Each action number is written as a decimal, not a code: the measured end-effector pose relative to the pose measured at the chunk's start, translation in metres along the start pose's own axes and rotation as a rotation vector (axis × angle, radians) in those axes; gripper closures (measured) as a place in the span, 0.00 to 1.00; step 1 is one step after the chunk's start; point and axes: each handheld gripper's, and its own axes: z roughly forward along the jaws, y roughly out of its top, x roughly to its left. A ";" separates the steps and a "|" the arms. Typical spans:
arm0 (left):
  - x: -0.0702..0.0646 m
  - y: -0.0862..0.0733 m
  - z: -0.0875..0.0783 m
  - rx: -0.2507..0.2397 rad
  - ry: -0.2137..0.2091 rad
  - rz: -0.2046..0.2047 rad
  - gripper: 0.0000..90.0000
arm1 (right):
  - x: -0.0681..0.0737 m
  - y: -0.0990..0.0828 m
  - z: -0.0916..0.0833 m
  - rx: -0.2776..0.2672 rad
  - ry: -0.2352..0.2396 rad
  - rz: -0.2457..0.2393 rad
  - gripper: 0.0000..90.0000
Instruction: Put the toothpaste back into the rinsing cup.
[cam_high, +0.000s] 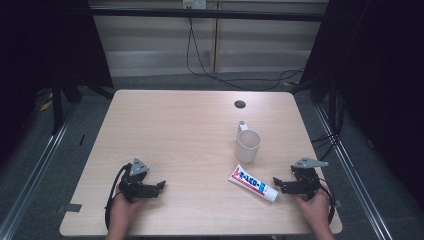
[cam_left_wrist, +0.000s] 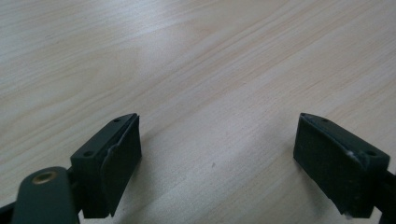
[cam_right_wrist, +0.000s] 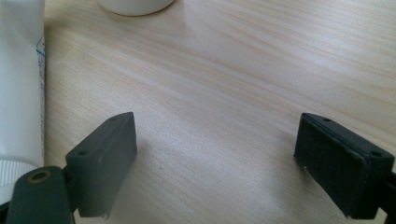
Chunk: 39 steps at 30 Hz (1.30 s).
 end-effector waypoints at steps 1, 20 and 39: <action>0.000 0.000 0.000 0.000 0.000 0.000 0.17 | 0.000 0.000 0.000 0.000 0.000 0.000 0.14; 0.000 0.000 0.000 0.001 0.000 0.003 0.17 | 0.013 0.027 -0.005 0.096 0.014 0.000 0.24; 0.000 0.000 0.000 0.001 0.000 0.003 0.17 | 0.052 0.069 -0.014 0.139 0.110 -0.127 0.26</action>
